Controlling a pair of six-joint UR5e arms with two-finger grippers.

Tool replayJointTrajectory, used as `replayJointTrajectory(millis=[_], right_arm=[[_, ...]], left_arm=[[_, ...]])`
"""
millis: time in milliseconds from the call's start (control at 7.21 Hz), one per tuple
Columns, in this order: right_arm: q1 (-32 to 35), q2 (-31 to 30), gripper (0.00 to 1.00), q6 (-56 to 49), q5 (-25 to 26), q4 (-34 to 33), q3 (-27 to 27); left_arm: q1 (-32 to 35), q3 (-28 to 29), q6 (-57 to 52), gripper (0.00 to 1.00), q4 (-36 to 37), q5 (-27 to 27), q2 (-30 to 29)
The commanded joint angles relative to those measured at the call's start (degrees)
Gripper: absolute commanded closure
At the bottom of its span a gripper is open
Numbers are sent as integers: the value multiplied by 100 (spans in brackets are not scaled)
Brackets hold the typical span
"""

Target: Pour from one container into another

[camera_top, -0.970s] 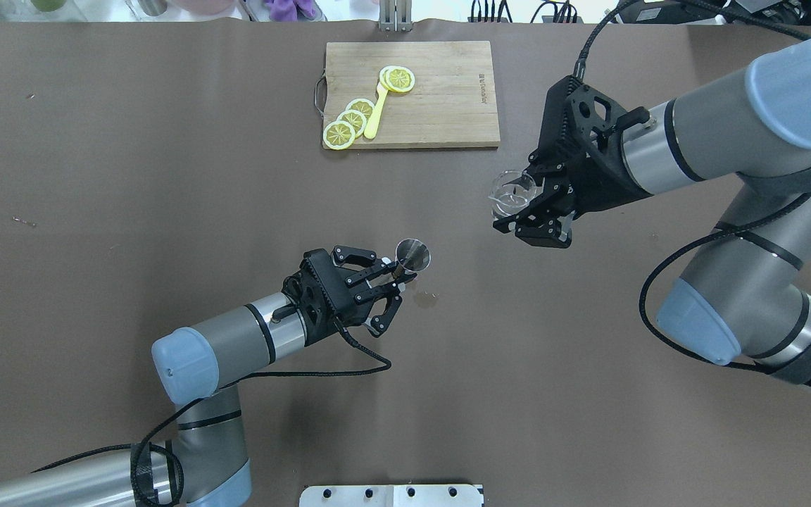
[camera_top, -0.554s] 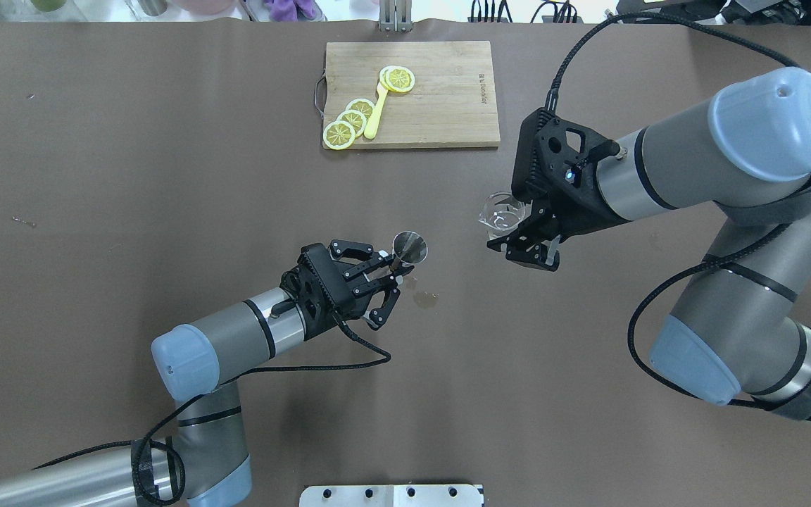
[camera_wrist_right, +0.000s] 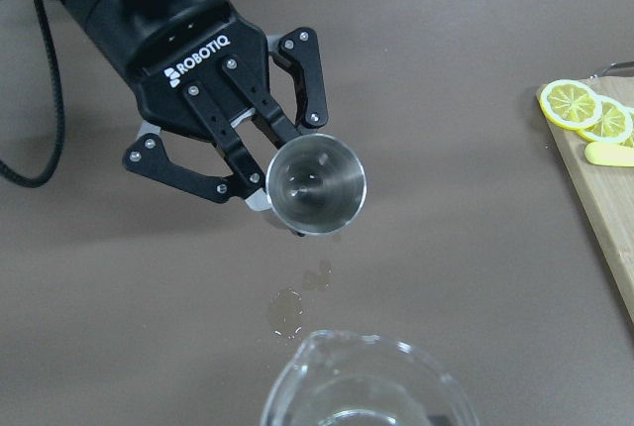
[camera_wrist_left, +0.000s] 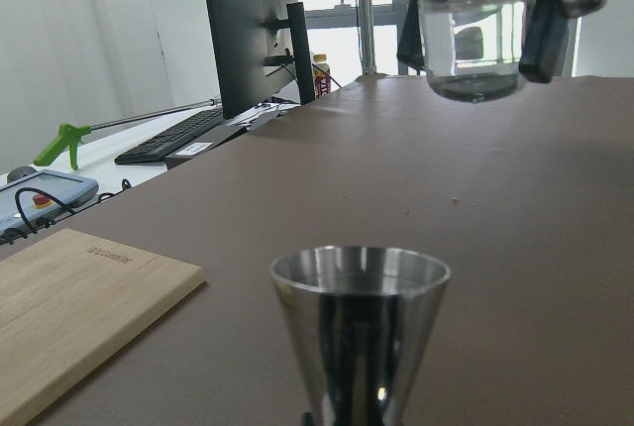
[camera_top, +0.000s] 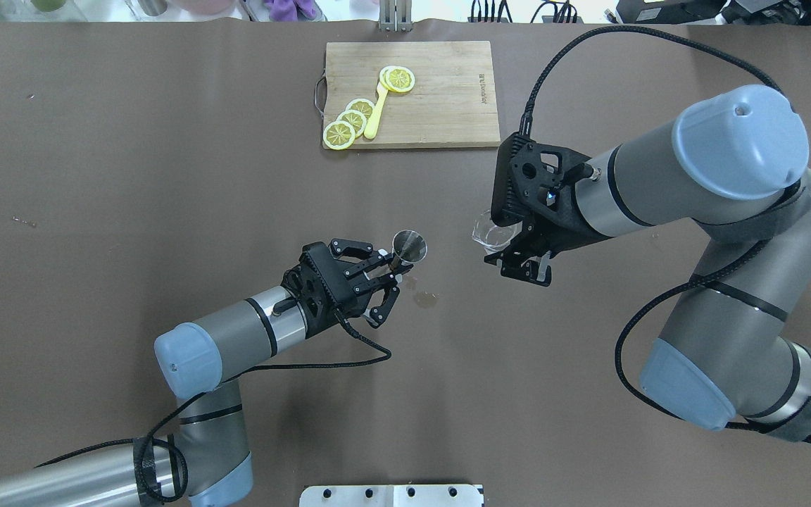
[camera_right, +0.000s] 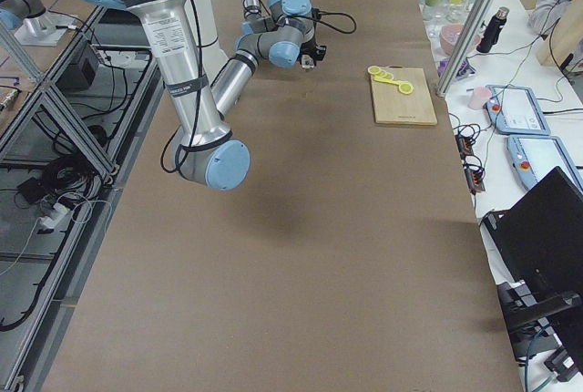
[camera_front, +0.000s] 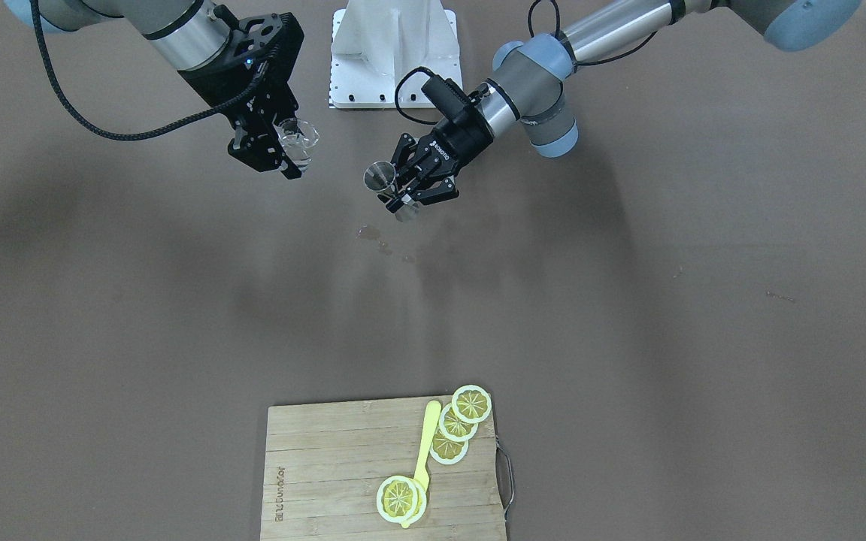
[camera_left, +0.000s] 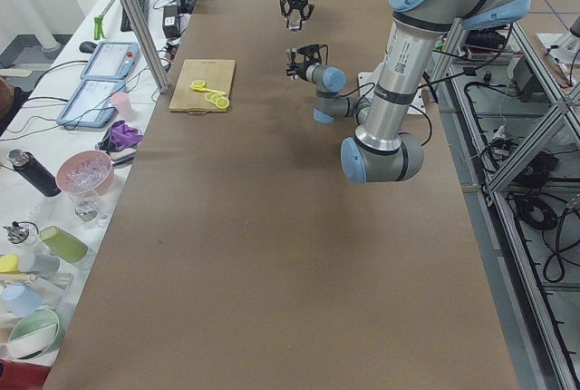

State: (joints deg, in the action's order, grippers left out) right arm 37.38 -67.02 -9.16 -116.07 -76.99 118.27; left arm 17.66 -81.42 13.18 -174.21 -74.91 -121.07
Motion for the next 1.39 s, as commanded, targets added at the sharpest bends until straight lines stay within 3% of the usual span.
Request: replayJointTrajectory(millis=[0,1248], right_arm=[[-29,135,100,-392,67,-420,12],[-354,1119,100,-692,480,-1790,-358]], left_arm=[[9,-5,0,100,-51,-6,13],[9,-5,0,100,-52,3,13]])
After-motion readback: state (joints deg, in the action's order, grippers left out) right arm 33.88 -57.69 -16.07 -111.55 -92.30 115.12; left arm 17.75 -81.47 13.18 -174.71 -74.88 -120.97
